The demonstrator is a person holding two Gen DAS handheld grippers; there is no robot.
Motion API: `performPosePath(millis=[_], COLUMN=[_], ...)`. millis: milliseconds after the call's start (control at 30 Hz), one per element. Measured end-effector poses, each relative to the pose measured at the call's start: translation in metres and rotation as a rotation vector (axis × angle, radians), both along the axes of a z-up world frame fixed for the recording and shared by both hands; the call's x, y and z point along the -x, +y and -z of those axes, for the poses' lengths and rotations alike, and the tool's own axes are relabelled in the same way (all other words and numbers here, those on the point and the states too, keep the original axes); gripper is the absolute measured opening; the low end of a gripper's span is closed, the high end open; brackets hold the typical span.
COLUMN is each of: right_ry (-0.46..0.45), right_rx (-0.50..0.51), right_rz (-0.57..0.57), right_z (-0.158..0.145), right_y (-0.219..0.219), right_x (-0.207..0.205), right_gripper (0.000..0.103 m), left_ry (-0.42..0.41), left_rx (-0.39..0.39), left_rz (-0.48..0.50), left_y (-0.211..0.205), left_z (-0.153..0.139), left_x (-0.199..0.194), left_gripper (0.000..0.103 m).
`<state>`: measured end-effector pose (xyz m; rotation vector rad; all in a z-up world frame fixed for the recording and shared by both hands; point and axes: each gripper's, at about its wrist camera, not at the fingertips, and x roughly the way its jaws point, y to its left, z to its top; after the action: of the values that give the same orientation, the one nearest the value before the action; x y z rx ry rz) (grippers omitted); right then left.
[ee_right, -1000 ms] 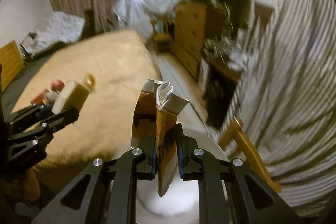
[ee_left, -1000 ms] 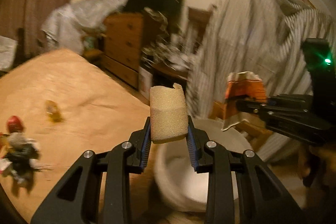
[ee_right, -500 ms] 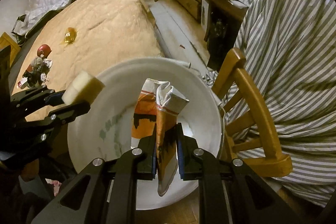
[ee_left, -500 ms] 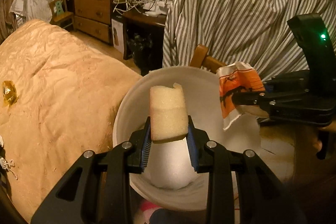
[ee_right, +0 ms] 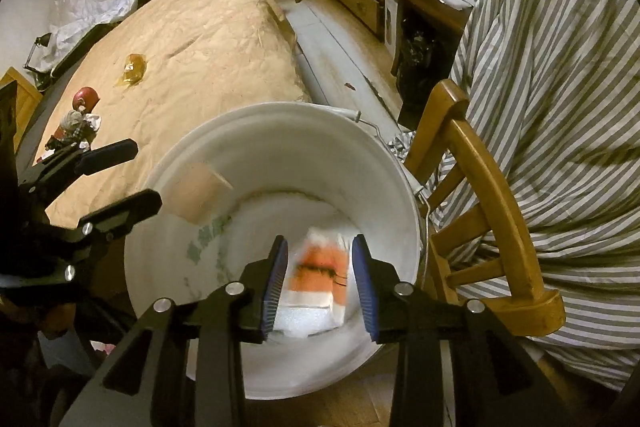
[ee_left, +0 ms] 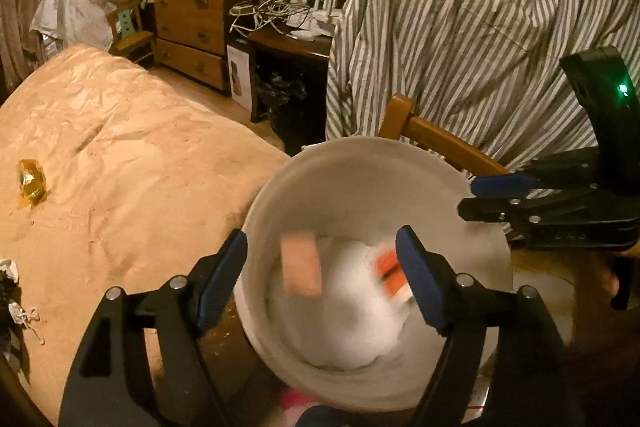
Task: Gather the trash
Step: 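Open both tools to drop the sponge and paper packet into the bucket, then move both open tools back over the trash pile on the bed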
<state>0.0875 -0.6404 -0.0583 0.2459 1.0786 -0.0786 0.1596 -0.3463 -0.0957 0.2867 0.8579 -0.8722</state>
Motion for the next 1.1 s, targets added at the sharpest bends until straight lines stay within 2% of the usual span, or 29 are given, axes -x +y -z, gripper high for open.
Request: performPosePath(millis=[333, 467, 500, 567, 700, 767, 833, 933, 1033, 1100], right_ry=[-0.047, -0.141, -0.198, -0.277, -0.412, -0.439, -0.447, -0.429, -0.390, -0.367], right_rx=[0.011, 0.039, 0.028, 0.003, -0.087, -0.129, -0.172, -0.174, -0.214, -0.236], right_rz=[-0.005, -0.048, -0.073, -0.113, -0.205, -0.244, -0.297, -0.363, -0.406, -0.426], right_z=[-0.012, -0.031, -0.040, -0.052, -0.066, -0.067, -0.061, -0.048, -0.034, -0.024], right_y=[0.008, 0.034, 0.050, 0.075, 0.133, 0.157, 0.190, 0.235, 0.272, 0.294], right_x=[0.010, 0.018, 0.020, 0.022, 0.012, 0.003, -0.012, -0.034, -0.057, -0.067], right_gripper=[0.038, 0.055, 0.061, 0.067, 0.073, 0.074, 0.075, 0.075, 0.076, 0.076], left_ry=[0.008, -0.006, -0.010, -0.023, -0.002, 0.011, 0.008, 0.015, -0.011, -0.017], left_rx=[0.019, 0.045, 0.052, 0.058, 0.071, 0.065, 0.057, 0.068, 0.079, 0.067], left_rz=[-0.008, -0.029, -0.037, -0.089, -0.231, -0.328, -0.418, -0.534, -0.606, -0.638], left_y=[0.018, 0.049, 0.060, 0.096, 0.172, 0.218, 0.258, 0.316, 0.366, 0.388], left_z=[-0.006, -0.011, -0.011, -0.007, 0.001, 0.007, 0.010, 0.010, 0.003, 0.002], left_x=[-0.002, -0.003, -0.004, -0.011, -0.038, -0.059, -0.076, -0.098, -0.115, -0.128], left_gripper=[0.073, 0.073, 0.073, 0.073, 0.073, 0.073, 0.073, 0.073, 0.073, 0.081])
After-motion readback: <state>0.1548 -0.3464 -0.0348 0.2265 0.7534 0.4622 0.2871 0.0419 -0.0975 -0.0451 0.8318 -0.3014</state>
